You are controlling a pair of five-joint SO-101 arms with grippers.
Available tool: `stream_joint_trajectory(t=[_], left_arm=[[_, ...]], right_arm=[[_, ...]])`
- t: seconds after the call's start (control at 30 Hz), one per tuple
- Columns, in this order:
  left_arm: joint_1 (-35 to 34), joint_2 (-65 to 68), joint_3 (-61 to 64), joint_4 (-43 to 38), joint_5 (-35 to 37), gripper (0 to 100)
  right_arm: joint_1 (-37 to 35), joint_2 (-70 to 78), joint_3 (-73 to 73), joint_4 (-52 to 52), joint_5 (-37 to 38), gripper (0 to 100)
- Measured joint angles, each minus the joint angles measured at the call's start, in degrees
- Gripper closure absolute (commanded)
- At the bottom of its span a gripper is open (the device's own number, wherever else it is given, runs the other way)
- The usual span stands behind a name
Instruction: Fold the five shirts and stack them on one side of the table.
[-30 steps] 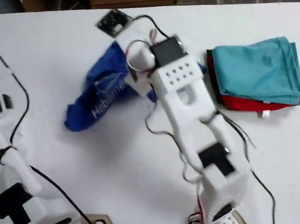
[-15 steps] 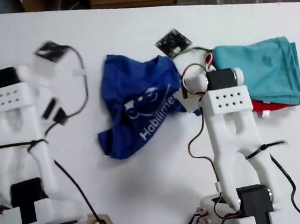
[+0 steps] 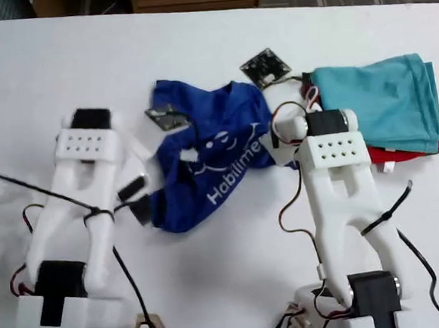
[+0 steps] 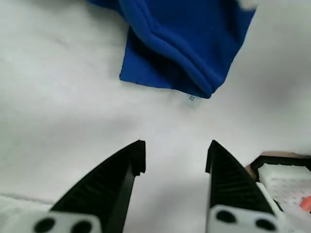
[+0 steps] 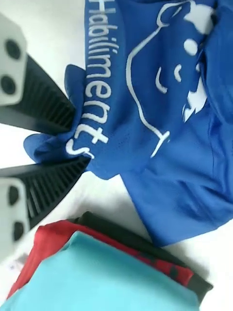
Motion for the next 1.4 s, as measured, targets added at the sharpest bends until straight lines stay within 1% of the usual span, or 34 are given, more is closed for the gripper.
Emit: stream_joint_trajectory(t=[0.1,0.17,0.43,0.53,0.67,0.73,0.77,0.87,0.93,0.97,1.2,1.4], left_arm=[[-0.3,0.0,3.2,-4.4,0.1,78],[-0.2,0.0,4.7,-6.7,1.7,78],[0.6,0.0,8.7,-16.7,10.5,78],[2.0,0.6,10.1,-20.2,11.8,78],[2.9,5.4,11.3,-23.0,11.9,78],[2.7,8.3,11.3,-23.4,11.9,80],[2.7,9.6,11.3,-23.4,11.9,83],[2.9,11.7,11.1,-23.4,11.9,99],[3.1,11.9,10.9,-23.4,12.0,96],[3.1,11.9,10.8,-23.4,12.0,98],[2.3,10.1,10.8,-22.9,12.0,97],[0.4,-3.3,10.8,-14.5,12.0,97]], right_arm=[[2.3,0.0,0.2,0.0,0.0,84.6],[3.8,0.0,0.2,0.1,0.0,81.0],[4.5,0.0,0.2,2.3,0.0,82.3],[4.5,0.0,0.2,2.3,-0.2,82.3],[4.5,0.0,0.2,2.3,-0.2,82.3],[4.5,-0.3,0.2,2.4,-0.2,82.3],[4.5,-0.8,0.2,2.5,-0.2,82.3],[4.5,-3.1,0.2,2.9,-0.2,82.2],[4.5,-4.4,0.4,2.9,-0.2,82.2],[4.5,-4.7,0.4,3.0,-0.2,82.2],[4.5,-5.5,2.5,3.1,-0.2,82.2],[4.5,-5.5,6.1,3.1,-0.2,82.2]])
